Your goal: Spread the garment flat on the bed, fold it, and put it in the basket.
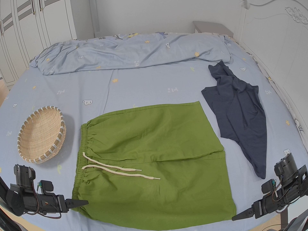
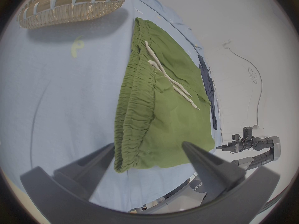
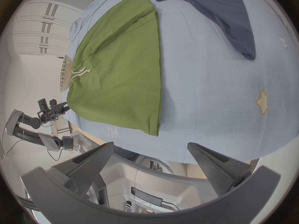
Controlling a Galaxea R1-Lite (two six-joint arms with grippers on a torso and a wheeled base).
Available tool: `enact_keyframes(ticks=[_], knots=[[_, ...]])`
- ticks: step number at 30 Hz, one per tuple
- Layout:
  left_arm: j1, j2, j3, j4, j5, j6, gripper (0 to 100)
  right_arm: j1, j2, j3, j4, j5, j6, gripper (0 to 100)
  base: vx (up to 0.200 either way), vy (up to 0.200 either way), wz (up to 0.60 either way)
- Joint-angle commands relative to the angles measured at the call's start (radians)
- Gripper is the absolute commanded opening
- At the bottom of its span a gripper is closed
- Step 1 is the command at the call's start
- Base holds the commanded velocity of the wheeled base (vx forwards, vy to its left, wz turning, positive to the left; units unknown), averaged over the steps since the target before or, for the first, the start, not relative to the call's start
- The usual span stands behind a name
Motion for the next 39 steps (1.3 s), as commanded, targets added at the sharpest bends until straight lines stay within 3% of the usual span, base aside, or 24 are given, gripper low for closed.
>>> enact_keyframes(ticks=[1, 9, 13, 17, 23, 39], knots=[[0.012, 0.01, 0.018, 0.0, -0.001, -0.002, 100, 0.002, 0.001, 0.006, 0.0, 0.0, -0.001, 100, 0.0, 0.0, 0.0], [0.015, 0.012, 0.018, 0.0, -0.015, -0.005, 100, 0.002, 0.001, 0.009, 0.0, 0.0, -0.002, 100, 0.0, 0.0, 0.0], [0.086, 0.015, 0.016, 0.0, -0.038, 0.012, 100, 0.002, 0.001, 0.009, 0.0, 0.0, -0.002, 100, 0.0, 0.0, 0.0], [0.112, 0.026, 0.016, 0.008, -0.038, 0.109, 100, 0.004, 0.001, 0.009, 0.0, 0.0, -0.002, 100, 0.0, 0.0, 0.0], [0.231, 0.03, 0.016, 0.08, -0.035, 0.33, 100, 0.004, 0.002, 0.015, -0.003, 0.0, -0.004, 100, 0.0, 0.0, 0.0], [0.036, 0.098, -0.021, 0.082, -0.015, 0.347, 100, 0.004, 0.008, 0.017, -0.003, 0.002, -0.004, 100, 0.0, 0.0, 0.0]])
